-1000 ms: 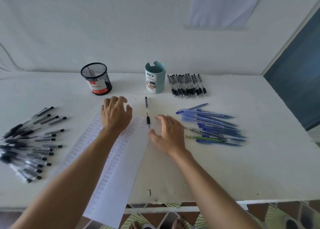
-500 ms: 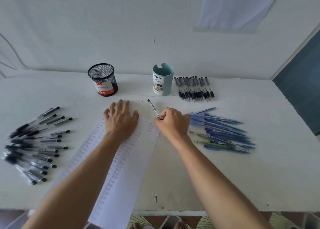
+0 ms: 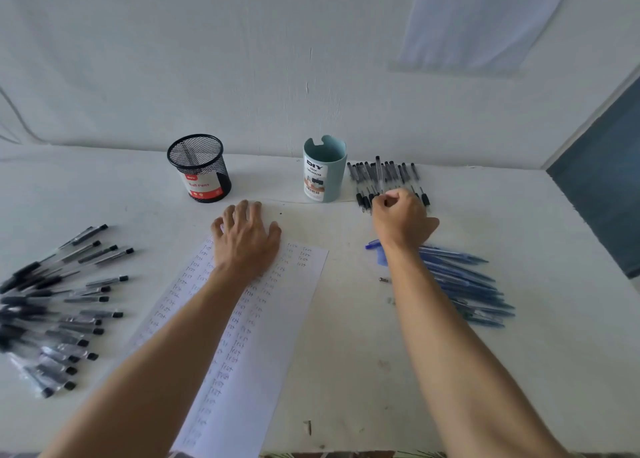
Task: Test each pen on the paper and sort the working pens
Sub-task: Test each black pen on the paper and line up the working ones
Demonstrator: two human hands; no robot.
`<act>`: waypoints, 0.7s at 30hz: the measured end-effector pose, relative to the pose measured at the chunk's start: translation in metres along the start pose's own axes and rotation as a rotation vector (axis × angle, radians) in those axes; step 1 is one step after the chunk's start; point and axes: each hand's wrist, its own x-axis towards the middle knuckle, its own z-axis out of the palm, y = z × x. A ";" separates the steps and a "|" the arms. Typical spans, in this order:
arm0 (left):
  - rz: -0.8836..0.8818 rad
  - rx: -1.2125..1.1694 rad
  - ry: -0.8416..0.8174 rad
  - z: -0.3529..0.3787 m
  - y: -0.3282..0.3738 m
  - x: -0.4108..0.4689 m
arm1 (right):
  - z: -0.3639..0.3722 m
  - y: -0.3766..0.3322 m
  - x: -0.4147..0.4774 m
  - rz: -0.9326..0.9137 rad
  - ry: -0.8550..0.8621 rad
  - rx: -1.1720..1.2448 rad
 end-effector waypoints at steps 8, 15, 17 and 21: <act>0.010 -0.013 0.031 0.003 -0.002 0.001 | 0.012 0.004 0.028 -0.047 -0.040 -0.139; 0.010 -0.034 0.055 0.003 -0.002 0.000 | 0.009 0.004 0.022 -0.052 -0.079 -0.113; 0.012 -0.051 0.056 0.003 -0.003 0.000 | 0.005 0.000 0.010 -0.058 -0.081 -0.087; -0.071 -0.213 0.048 0.000 -0.007 0.002 | 0.000 -0.009 -0.036 -0.310 -0.130 -0.100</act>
